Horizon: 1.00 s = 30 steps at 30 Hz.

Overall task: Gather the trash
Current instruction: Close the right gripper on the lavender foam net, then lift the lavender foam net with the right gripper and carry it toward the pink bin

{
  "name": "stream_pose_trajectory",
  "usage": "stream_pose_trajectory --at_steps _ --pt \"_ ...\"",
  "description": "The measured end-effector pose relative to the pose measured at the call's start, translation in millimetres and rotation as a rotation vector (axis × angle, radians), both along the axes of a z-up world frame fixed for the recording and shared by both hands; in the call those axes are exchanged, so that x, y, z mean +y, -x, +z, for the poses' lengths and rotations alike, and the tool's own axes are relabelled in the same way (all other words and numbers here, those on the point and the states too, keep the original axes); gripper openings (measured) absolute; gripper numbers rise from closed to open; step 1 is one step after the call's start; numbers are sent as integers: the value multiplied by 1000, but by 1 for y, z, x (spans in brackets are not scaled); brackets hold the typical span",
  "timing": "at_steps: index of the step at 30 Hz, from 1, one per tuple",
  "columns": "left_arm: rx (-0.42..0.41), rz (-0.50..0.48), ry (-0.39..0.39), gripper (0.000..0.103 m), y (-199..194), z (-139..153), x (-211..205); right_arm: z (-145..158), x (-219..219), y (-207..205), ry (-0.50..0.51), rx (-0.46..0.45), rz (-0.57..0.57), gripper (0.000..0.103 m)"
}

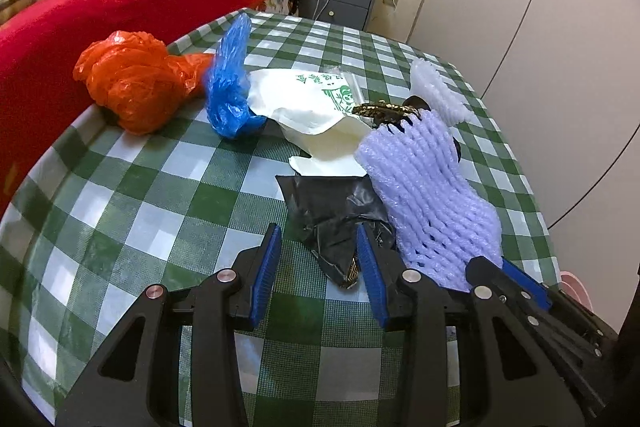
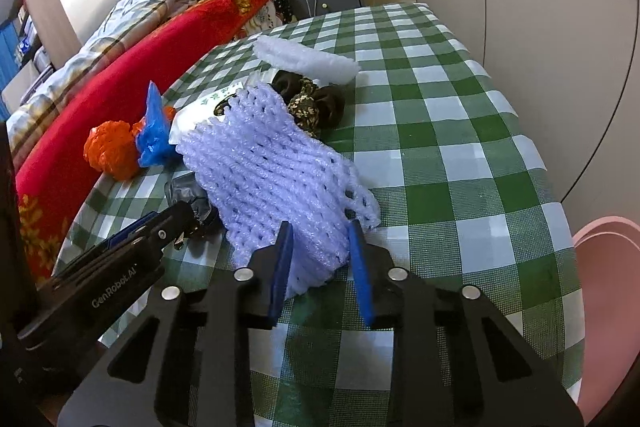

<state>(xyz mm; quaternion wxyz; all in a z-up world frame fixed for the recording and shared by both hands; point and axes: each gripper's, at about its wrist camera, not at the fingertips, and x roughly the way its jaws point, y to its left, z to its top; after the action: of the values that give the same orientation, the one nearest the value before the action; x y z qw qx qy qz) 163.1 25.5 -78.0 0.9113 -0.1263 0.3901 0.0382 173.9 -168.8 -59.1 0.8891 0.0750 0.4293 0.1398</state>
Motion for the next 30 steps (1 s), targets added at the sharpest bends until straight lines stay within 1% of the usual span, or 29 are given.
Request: stream_pose_trajectory --at_steps 1,4,7,8,10,11,12,13,15,18,21,22,24,25,26,30 --pt "1 0 3 39 0 0 0 0 0 0 1 -1 2 24" --pt "3 -9 21 33 1 0 1 2 0 2 4 -8 6 20" --pt "3 -17 31 27 1 0 1 7 -2 5 1 -24 2 20" --pt "1 -20 34 22 1 0 0 8 -2 6 -2 -29 -1 20" --pt "-6 -23 44 19 2 1 0 14 -5 9 -9 -45 -11 19" --pt "-12 -22 47 15 3 1 1 17 -7 10 -12 -53 -17 20" --pt "-17 -17 44 6 4 2 1 19 -9 11 -14 -58 -23 20" --pt "-21 -14 35 1 5 3 2 21 -12 13 -20 -62 -30 20" --pt "-30 -6 37 1 7 4 3 25 -17 16 -35 -67 -45 20" --pt "-36 -1 47 1 9 6 5 31 -24 21 -46 -74 -63 20" --pt "-48 1 91 1 10 5 11 35 -30 29 -51 -84 -77 20" --pt "-43 2 105 3 10 4 11 36 -32 31 -55 -84 -79 20" --pt "-21 -2 107 18 8 -1 9 37 -36 36 -59 -82 -88 20" --pt "-11 -2 102 31 7 -4 6 39 -38 38 -63 -82 -93 20" --pt "0 -3 101 37 5 -6 5 40 -40 39 -65 -82 -95 20" --pt "13 -9 84 38 2 -7 1 44 -40 42 -66 -92 -88 20"
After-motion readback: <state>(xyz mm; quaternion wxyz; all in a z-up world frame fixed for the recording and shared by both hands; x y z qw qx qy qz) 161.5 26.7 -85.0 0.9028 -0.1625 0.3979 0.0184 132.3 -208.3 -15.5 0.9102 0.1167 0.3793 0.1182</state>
